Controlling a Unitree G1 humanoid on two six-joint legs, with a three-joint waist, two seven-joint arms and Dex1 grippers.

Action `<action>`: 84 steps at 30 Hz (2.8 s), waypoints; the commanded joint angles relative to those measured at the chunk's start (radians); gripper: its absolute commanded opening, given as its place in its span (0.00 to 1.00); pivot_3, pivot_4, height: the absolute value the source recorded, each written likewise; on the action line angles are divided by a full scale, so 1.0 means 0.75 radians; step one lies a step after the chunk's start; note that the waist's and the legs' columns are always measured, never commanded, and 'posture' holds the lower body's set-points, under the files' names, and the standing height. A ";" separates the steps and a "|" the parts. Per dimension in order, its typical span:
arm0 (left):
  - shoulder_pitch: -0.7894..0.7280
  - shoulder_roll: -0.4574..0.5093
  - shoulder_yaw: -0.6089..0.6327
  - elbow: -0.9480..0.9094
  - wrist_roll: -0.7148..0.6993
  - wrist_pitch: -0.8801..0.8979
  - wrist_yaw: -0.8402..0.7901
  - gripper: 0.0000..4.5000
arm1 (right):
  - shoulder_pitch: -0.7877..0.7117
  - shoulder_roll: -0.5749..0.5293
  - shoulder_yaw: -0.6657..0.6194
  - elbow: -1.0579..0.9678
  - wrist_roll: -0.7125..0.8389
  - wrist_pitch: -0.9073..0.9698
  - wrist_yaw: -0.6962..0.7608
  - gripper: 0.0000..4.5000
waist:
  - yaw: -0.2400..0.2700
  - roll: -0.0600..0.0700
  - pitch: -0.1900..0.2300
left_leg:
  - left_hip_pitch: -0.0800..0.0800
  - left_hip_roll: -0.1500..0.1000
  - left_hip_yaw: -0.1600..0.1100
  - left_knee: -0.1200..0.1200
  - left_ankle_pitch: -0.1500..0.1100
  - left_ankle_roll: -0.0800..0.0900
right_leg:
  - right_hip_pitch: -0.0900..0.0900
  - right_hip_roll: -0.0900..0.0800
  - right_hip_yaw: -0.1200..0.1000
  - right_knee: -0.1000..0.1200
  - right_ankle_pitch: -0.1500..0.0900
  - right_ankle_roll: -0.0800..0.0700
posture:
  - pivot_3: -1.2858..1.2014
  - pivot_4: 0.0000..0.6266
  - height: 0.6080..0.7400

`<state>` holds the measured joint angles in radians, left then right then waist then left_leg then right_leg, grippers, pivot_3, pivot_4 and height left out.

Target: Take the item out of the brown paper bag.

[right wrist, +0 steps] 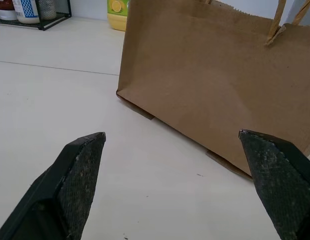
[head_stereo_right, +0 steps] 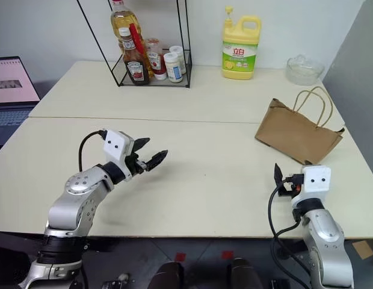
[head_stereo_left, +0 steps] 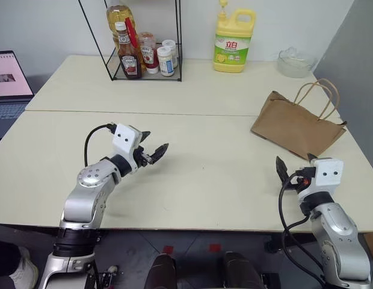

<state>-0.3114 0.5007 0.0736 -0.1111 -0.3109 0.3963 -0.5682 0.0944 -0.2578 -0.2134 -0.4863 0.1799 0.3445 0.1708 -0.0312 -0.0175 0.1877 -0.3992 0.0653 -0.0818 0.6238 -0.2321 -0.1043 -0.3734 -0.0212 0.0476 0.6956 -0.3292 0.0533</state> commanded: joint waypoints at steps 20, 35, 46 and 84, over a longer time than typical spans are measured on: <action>-0.032 0.072 0.061 -0.124 -0.007 -0.047 -0.039 0.87 | -0.016 -0.100 0.078 -0.041 -0.118 -0.061 0.052 1.00 | 0.003 0.000 0.000 | -0.001 0.000 0.000 0.000 0.000 0.000 | 0.000 0.000 0.000 0.000 0.000 0.000 | 0.52 0.24 1.00; -0.219 0.173 -0.090 -0.274 -0.240 0.156 -0.425 0.87 | -0.109 -0.156 -0.138 -0.369 -0.019 0.284 -0.001 1.00 | -0.002 0.000 0.000 | 0.001 0.000 0.000 0.001 0.000 0.000 | 0.001 0.000 0.000 0.001 0.000 0.000 | 0.52 0.24 1.00; -0.241 0.126 -0.115 -0.285 -0.228 0.171 -0.399 0.87 | -0.529 -0.294 -0.217 -0.121 -0.022 0.601 -0.077 1.00 | -0.001 0.001 0.001 | -0.001 -0.001 0.000 0.001 0.000 0.000 | 0.000 0.000 0.000 -0.001 0.000 0.000 | 0.52 0.24 1.00; -0.238 0.119 -0.124 -0.252 -0.193 0.127 -0.403 0.87 | -1.075 -0.713 -0.068 0.448 0.127 0.644 0.293 0.00 | -0.001 0.003 0.002 | -0.002 -0.001 0.001 0.001 0.000 0.000 | -0.001 0.000 0.000 -0.002 0.000 0.000 | 0.52 0.24 1.00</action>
<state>-0.4854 0.5792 -0.0351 -0.2802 -0.4579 0.5109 -0.8664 -0.6837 -0.7646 -0.2649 -0.1438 0.2883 0.8687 0.3699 -0.0320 -0.0153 0.1893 -0.4005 0.0648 -0.0814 0.6242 -0.2322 -0.1040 -0.3739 -0.0213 0.0479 0.6939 -0.3291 0.0532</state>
